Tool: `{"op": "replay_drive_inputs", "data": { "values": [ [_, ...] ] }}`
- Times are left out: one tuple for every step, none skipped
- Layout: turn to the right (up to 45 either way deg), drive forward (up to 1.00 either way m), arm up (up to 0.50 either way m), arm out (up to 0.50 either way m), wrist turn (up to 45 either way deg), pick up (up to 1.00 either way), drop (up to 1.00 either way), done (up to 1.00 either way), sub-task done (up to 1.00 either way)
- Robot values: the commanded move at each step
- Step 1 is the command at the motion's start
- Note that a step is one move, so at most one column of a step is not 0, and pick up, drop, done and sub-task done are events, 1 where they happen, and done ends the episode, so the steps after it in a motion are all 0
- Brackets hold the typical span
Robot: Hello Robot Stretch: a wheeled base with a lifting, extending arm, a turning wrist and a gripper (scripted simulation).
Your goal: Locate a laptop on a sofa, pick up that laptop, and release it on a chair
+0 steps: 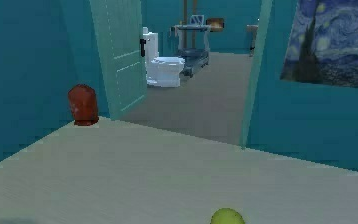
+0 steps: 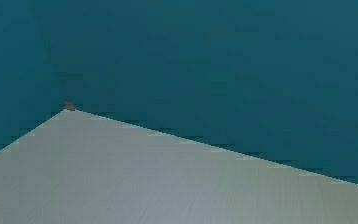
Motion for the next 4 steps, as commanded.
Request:
{"op": "replay_drive_inputs", "data": {
  "values": [
    [-12.0,0.0,0.0,0.0,0.0,0.0,0.0,0.0,0.0],
    [0.0,0.5,0.0,0.0,0.0,0.0,0.0,0.0,0.0],
    [15.0,0.0,0.0,0.0,0.0,0.0,0.0,0.0,0.0],
    [0.0,0.95,0.0,0.0,0.0,0.0,0.0,0.0,0.0]
  ]
}}
